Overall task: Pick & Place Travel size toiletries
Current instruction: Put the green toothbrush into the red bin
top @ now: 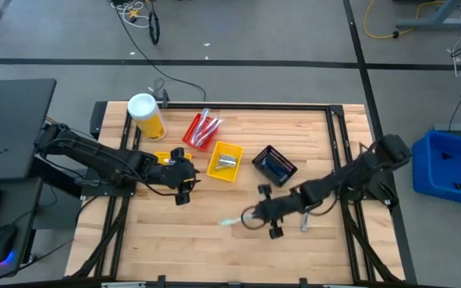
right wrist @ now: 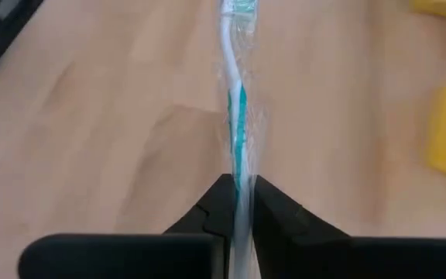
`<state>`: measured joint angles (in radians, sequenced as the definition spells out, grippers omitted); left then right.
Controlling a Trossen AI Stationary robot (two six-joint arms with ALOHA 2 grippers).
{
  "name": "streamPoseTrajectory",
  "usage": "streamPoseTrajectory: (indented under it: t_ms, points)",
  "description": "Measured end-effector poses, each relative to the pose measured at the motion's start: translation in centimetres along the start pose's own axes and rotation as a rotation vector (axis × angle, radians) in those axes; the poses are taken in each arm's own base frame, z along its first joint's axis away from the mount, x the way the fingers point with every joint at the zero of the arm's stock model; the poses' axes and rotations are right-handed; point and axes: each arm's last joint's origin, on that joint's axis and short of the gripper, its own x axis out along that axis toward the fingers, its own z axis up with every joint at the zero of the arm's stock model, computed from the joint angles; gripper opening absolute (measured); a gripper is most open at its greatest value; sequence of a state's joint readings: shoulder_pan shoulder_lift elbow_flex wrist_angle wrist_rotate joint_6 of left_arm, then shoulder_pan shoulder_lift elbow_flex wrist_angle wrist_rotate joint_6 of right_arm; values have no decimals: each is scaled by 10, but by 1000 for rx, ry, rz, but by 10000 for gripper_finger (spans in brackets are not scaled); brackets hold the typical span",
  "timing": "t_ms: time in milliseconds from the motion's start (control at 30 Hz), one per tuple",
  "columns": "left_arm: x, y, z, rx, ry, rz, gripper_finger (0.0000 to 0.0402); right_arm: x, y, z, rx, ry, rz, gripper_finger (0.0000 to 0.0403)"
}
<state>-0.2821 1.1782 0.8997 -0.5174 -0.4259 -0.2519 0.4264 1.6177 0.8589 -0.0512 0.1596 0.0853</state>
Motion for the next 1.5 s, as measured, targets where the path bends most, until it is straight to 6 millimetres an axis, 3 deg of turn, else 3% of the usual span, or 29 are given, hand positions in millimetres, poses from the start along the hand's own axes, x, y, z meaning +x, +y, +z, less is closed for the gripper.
streamPoseTrajectory:
  t_ms: [267, 433, 533, 867, 1000, 1167, 1500]
  points:
    - [0, 0, 2, -8, -15, -2, 142, -24, -37, 12, -80, 79, -111, 35]
    - [0, 0, 2, -8, -16, 2, 142, -34, -67, 32, -161, 230, -232, 35]
    - [0, 0, 2, -30, -29, 21, 142, -38, -83, 47, -168, 205, -265, 35]
    - [2, -6, 26, -114, -252, -21, 142, -26, -95, 46, -179, 239, -269, 35]
    - [19, -16, 36, -80, -333, -70, 142, -21, -95, 44, -180, 248, -266, 35]
    - [59, -27, 33, 35, -301, -101, 142, -21, -95, 44, -177, 247, -267, 35]
    - [115, -10, 22, 3, -206, -71, 178, -21, -95, 45, -150, 238, -271, 35]
